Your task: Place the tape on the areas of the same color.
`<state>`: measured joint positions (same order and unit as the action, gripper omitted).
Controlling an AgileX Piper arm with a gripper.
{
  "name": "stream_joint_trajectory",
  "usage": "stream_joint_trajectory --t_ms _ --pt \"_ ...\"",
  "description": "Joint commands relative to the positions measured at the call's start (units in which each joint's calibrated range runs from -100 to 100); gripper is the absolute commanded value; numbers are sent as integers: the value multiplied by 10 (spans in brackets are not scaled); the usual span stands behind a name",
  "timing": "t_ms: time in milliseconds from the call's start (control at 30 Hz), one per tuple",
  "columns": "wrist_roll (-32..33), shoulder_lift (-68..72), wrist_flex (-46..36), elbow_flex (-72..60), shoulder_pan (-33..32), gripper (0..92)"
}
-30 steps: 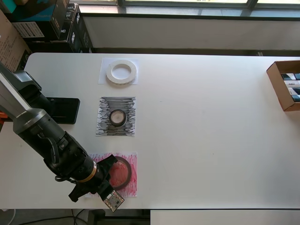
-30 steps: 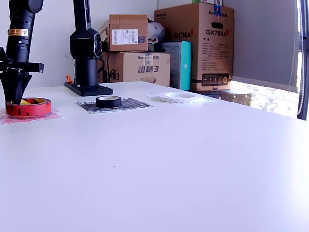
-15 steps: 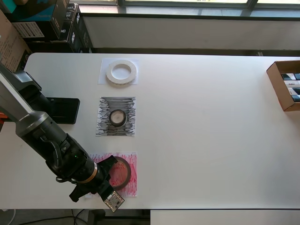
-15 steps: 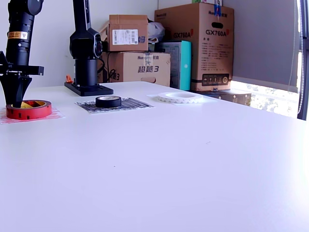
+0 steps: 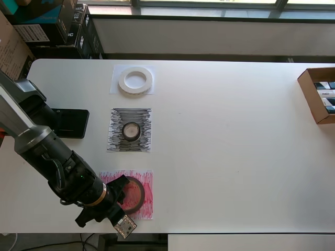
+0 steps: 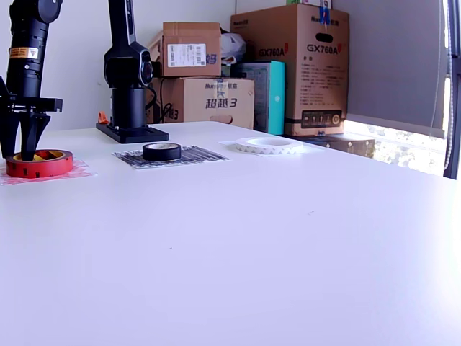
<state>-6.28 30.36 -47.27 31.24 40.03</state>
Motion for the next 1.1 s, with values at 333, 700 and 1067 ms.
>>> stream_joint_trajectory --t_ms 333,700,1067 --pt "-2 -91 -44 -42 -38 524" --pt "-51 -194 -118 -206 -113 523" --pt "-55 -131 -112 -313 -338 523"
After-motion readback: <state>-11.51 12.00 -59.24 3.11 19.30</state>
